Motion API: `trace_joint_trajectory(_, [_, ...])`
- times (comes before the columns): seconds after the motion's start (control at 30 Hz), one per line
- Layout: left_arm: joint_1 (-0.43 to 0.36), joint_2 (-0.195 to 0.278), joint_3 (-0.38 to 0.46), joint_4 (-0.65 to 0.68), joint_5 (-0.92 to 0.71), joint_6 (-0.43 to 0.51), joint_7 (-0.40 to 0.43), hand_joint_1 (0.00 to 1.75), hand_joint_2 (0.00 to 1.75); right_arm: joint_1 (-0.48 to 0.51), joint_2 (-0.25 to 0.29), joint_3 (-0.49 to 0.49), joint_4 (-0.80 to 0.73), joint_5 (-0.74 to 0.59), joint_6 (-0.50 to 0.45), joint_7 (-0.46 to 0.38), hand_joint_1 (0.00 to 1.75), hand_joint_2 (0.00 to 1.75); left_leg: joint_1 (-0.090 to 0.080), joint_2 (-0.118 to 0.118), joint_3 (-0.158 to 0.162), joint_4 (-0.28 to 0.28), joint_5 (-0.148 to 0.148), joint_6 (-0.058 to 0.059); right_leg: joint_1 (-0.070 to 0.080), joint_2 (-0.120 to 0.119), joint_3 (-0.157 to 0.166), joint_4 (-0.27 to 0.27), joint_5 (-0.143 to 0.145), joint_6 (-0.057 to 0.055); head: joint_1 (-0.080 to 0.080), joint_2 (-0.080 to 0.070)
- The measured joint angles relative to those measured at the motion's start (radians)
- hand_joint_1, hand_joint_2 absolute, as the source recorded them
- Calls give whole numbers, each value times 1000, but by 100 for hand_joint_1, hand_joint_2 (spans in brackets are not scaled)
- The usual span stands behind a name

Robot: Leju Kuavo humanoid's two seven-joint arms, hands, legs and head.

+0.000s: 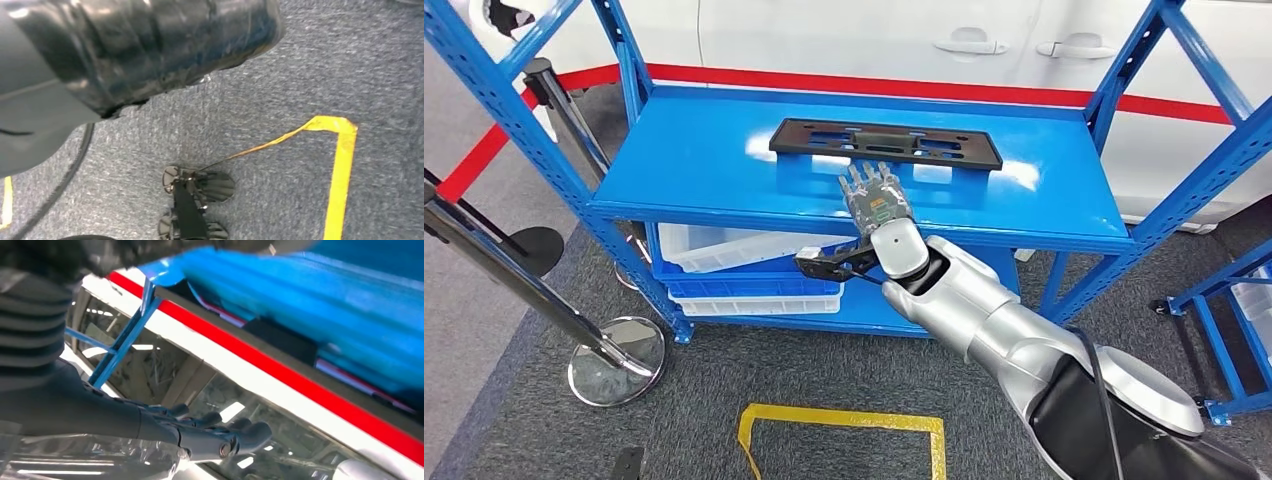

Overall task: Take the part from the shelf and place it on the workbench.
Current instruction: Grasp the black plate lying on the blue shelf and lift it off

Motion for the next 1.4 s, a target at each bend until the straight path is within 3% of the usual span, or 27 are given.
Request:
trace_joint_trajectory(0.07, [-1, 0, -4, 0, 1, 1, -2, 0, 0, 1, 0, 0, 1, 2, -3, 0, 0, 0, -2, 0, 6, 1, -6, 7, -2, 0, -71, 130, -45, 3, 2, 0])
trace_joint_trajectory(0.1, [-1, 0, -6, 0, 1, 1, -2, 0, 0, 2, 0, 0, 1, 3, -5, 0, 0, 0, -2, 0, 10, 1, -9, 9, -3, 0, -99, 173, -50, 4, 2, 0])
trace_joint_trajectory(0.13, [0, 0, -7, 0, 2, 2, -3, 0, 0, 4, -1, 0, 2, 4, -5, 0, 0, 0, -2, -1, 14, 1, -13, 9, -4, 0, -110, 182, -37, 3, 2, 0])
trace_joint_trajectory(0.17, [1, 0, -8, 0, 2, 3, -3, 0, 0, 5, -1, 0, 3, 4, -6, -1, 0, 0, -3, -1, 20, 2, -18, 8, -4, 0, -103, 153, -6, 0, 2, 0])
trace_joint_trajectory(0.23, [2, 0, -9, 0, 2, 4, -3, 0, 0, 6, -2, 0, 4, 5, -7, -2, 0, 0, -3, -3, 34, 2, -29, 4, -3, 0, -51, 27, 70, -8, 2, 0])
trace_joint_trajectory(0.3, [0, 0, -11, 0, 2, 5, -4, 0, 0, 3, 0, 0, 4, 5, -8, -3, 0, 0, -6, -4, 40, 2, -38, -4, 1, 0, -6, -66, 96, -16, 1, 0])
trace_joint_trajectory(0.37, [-2, 0, -13, 0, 3, 5, -5, 0, 0, 0, 0, 0, 4, 5, -8, -3, 0, 0, -8, -3, 39, -1, -41, -14, 5, 2, 6, -89, 86, -22, 0, 0])
trace_joint_trajectory(0.47, [-1, -1, -14, 0, 3, 6, -6, 0, 0, -1, 0, 0, 4, 5, -9, -3, 0, 0, -7, 0, 35, 21, -61, -31, -2, 3, 28, -107, 79, -35, -2, 0])
trace_joint_trajectory(0.53, [-3, -2, -14, 0, 3, 6, -6, 0, 0, -4, 0, 0, 4, 5, -11, -3, 0, 0, -5, 1, -17, 120, -99, -39, -3, 2, 45, -115, 72, -44, -5, 0])
trace_joint_trajectory(0.6, [-3, -1, -15, 0, 3, 6, -6, 0, 0, -2, 0, 0, 5, 5, -13, -3, 0, 0, -4, 1, -96, 235, -124, -44, -1, 1, 56, -114, 60, -49, -6, 0])
trace_joint_trajectory(0.63, [-1, -1, -15, 0, 3, 5, -6, 0, 0, -1, 0, 0, 6, 5, -14, -4, 0, 0, -4, 1, -119, 257, -113, -44, 0, 2, 63, -112, 54, -49, -7, 0])
trace_joint_trajectory(0.67, [1, -1, -15, 0, 4, 5, -6, 0, 0, 1, 0, 0, 6, 5, -15, -4, 0, 0, -4, 1, -122, 240, -81, -43, 0, 3, 70, -110, 46, -48, -7, 0])
trace_joint_trajectory(0.73, [2, -1, -15, 0, 4, 4, -6, 0, 0, 2, -1, 0, 6, 5, -17, -5, 0, 0, -5, 2, -85, 127, 4, -39, 0, 5, 88, -104, 27, -44, -6, 0])
trace_joint_trajectory(0.77, [2, -1, -16, 0, 4, 4, -7, 0, 0, 1, -1, -1, 7, 4, -19, -5, 0, 0, -7, 2, -63, 73, 31, -36, 1, 5, 93, -101, 19, -40, -6, 0])
trace_joint_trajectory(0.8, [0, -1, -17, 0, 4, 4, -9, 0, 0, 0, -2, -1, 7, 4, -22, -6, 0, 0, -10, 2, -46, 35, 40, -31, 2, 5, 94, -99, 13, -36, -6, 0])
trace_joint_trajectory(0.87, [-1, -1, -20, 0, 4, 4, -12, 0, 0, -1, -3, -2, 7, 4, -24, -6, 0, 0, -14, 1, -35, 12, 27, -20, 5, 5, 92, -100, 9, -28, -6, 0])
trace_joint_trajectory(0.97, [3, -1, -22, 0, 8, 2, -17, 0, 0, -2, -3, -8, 6, 4, -25, -6, 0, 0, -6, 1, -19, -3, 16, -5, 7, 5, 87, -80, -10, -13, -5, 0])
trace_joint_trajectory(1.03, [3, -2, -22, 0, 11, 0, -19, 0, 0, -3, -5, -11, 6, 4, -24, -6, 0, 0, -3, 2, -1, -9, 8, 5, 4, 4, 38, 17, -46, -3, -4, 0])
trace_joint_trajectory(1.1, [1, -2, -23, 0, 13, -3, -20, 0, 0, 1, -7, -13, 6, 4, -19, -7, 0, 0, -3, 1, 13, -9, -4, 10, -1, 3, -45, 144, -75, 2, -4, 0])
trace_joint_trajectory(1.13, [1, -2, -24, 0, 15, -4, -20, 0, 0, 5, -9, -13, 7, 4, -15, -8, 0, 0, -2, 0, 21, -9, -11, 10, -3, 3, -74, 176, -68, 2, -4, 0])
trace_joint_trajectory(1.17, [2, -2, -25, 0, 17, -4, -21, 0, 0, 8, -10, -13, 8, 4, -10, -9, 0, 0, -2, -1, 32, -8, -20, 10, -5, 3, -88, 173, -42, 2, -4, 0])
trace_joint_trajectory(1.27, [4, -1, -28, 1, 21, -4, -21, 0, 0, 11, -15, -14, 11, 3, 1, -11, 0, 0, -3, -3, 65, -7, -47, 1, -5, 3, -40, 2, 88, -7, -4, 0])
trace_joint_trajectory(1.3, [3, -1, -29, 1, 21, -4, -20, 0, 0, 9, -16, -14, 11, 3, 3, -12, 0, 0, -5, -3, 70, -6, -54, -4, -4, 3, -19, -48, 103, -12, -4, 0])
trace_joint_trajectory(1.4, [-1, -1, -30, 2, 22, -4, -20, 0, 0, 8, -18, -14, 12, 2, 7, -15, 0, 0, -7, -3, 73, -11, -63, -20, 0, 4, 4, -89, 83, -26, -5, 0])
